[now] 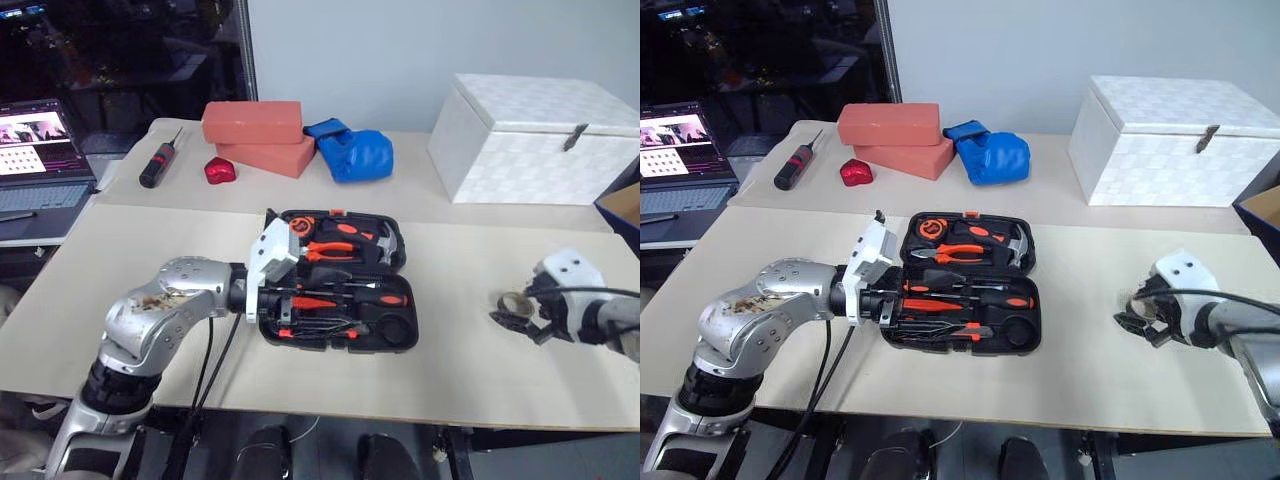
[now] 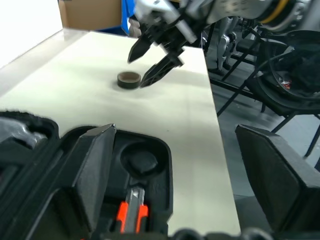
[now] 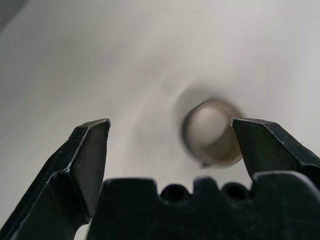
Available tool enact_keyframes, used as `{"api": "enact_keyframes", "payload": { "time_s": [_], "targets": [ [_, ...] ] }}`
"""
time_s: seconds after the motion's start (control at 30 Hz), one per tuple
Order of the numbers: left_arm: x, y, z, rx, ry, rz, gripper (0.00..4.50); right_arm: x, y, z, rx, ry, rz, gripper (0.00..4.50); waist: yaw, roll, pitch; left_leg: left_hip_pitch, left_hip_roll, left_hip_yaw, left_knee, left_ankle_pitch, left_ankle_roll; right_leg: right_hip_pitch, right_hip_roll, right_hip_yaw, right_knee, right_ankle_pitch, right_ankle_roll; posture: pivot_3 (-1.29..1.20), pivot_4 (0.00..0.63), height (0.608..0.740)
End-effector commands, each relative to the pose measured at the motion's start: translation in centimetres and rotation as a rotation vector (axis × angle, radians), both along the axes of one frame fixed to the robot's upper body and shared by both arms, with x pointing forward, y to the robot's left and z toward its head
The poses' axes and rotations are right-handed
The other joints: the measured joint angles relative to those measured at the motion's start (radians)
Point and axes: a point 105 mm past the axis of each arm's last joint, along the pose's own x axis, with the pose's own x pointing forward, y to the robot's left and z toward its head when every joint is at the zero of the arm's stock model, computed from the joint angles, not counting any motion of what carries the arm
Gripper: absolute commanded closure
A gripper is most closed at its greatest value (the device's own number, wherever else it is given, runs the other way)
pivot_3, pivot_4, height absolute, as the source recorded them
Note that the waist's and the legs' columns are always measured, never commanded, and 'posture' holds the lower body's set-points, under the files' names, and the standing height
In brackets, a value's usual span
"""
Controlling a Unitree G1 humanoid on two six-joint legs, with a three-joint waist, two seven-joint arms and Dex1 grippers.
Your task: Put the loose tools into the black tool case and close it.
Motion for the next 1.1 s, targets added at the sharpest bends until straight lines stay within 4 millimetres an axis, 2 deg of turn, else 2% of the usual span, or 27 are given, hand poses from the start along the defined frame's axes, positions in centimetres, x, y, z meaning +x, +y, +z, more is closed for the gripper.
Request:
{"api": "enact_keyframes", "payload": {
  "time_s": [0.03,0.1,0.23,0.33,0.37,0.43,0.47,0.57,0.67,0.73,0.83,0.93,1.1],
  "targets": [
    [-0.2,-0.2,0.3,-0.008,-0.036,-0.011,0.33,1.1,-1.9,-1.8,-0.057,0.077,-0.061,1.11,0.001,0.0,0.0,-0.001,-0.001,0.0,0.0,0.0,0.0,0.0,0.0,0.0,0.0,0.0,0.0,0.0,0.15,0.74],
    [0.0,0.0,0.2,-0.004,-0.04,-0.009,0.33,1.2,-2.2,-2.4,-0.069,0.111,-0.058,1.72,0.002,0.0,0.0,-0.002,-0.002,0.0,0.0,0.0,0.001,0.0,-0.001,0.0,0.0,0.0,-0.001,0.0,0.15,0.74],
    [0.0,0.1,-0.2,0.002,-0.042,-0.007,0.33,1.4,-2.5,-2.2,-0.037,0.107,-0.049,3.08,0.002,-0.001,0.001,-0.002,-0.003,0.001,0.0,-0.001,0.002,0.001,-0.001,0.0,0.0,0.002,0.002,0.0,0.15,0.74],
    [0.0,0.5,-0.8,0.011,-0.053,-0.001,0.33,1.3,-1.9,-1.2,-0.011,0.083,-0.022,4.29,0.003,-0.001,0.001,-0.002,-0.003,0.001,0.0,-0.001,0.002,0.001,-0.001,0.0,0.0,0.002,0.003,0.0,0.15,0.74],
    [0.2,0.8,-1.0,0.006,-0.066,0.022,0.33,1.2,-0.8,-0.1,0.021,0.057,0.023,4.41,0.002,-0.001,0.001,-0.002,-0.003,0.001,0.0,-0.001,0.002,0.001,-0.001,0.0,0.0,0.002,0.003,0.0,0.15,0.74],
    [0.5,1.5,-1.6,0.014,-0.097,0.074,0.33,0.5,1.5,1.9,0.043,0.023,0.142,4.41,0.001,0.001,0.001,-0.002,-0.003,0.001,0.0,-0.001,0.002,0.0,-0.001,0.0,0.0,0.002,0.003,0.0,0.15,0.74],
    [0.2,1.6,-1.4,-0.046,-0.089,0.055,0.33,0.1,2.7,2.7,0.036,0.004,0.206,4.41,0.0,0.001,0.001,-0.002,-0.003,0.0,0.0,-0.001,0.002,0.0,-0.001,0.001,0.001,0.002,0.003,0.0,0.15,0.74],
    [-0.7,3.2,-2.2,-0.006,-0.027,0.03,0.33,-1.7,7.1,4.9,0.025,-0.019,0.404,4.41,-0.007,0.003,0.002,-0.002,-0.001,-0.001,-0.001,-0.001,0.002,-0.002,-0.001,0.001,0.002,0.003,0.004,0.0,0.15,0.74],
    [-1.3,5.0,-2.4,0.02,-0.005,0.029,0.33,-3.8,12.4,5.4,0.028,-0.003,0.635,4.41,-0.007,0.002,0.002,-0.002,0.0,-0.002,-0.001,-0.001,0.002,-0.002,0.0,0.0,0.002,0.0,0.006,0.0,0.15,0.74],
    [-1.5,5.9,-2.9,0.057,-0.027,0.041,0.33,-4.4,14.7,4.8,0.003,0.013,0.727,4.41,-0.01,0.002,0.002,-0.001,0.0,-0.003,-0.001,-0.003,0.0,-0.002,-0.001,0.0,0.002,-0.004,0.001,0.0,0.15,0.74],
    [-1.5,6.6,-2.9,0.058,-0.013,0.062,0.33,-5.0,16.5,3.0,-0.049,0.069,0.805,4.41,-0.003,0.002,0.003,0.0,-0.001,-0.003,-0.001,-0.006,-0.006,-0.004,-0.004,-0.002,0.0,-0.004,0.001,0.0,0.15,0.74],
    [-1.7,7.1,-2.8,0.051,-0.007,0.068,0.33,-4.6,17.2,1.5,-0.1,0.09,0.838,4.41,0.003,0.001,0.003,-0.002,-0.001,-0.003,-0.001,-0.007,-0.006,-0.004,-0.006,-0.002,-0.002,-0.004,0.001,0.0,0.15,0.74],
    [-2.2,7.7,-3.3,0.072,0.012,0.082,0.33,-4.6,18.3,0.7,-0.109,0.109,0.907,4.41,-0.001,0.001,0.003,-0.002,-0.002,-0.001,-0.001,-0.007,-0.004,-0.003,-0.007,-0.001,-0.002,-0.001,-0.003,0.0,0.15,0.74]
  ]
}}
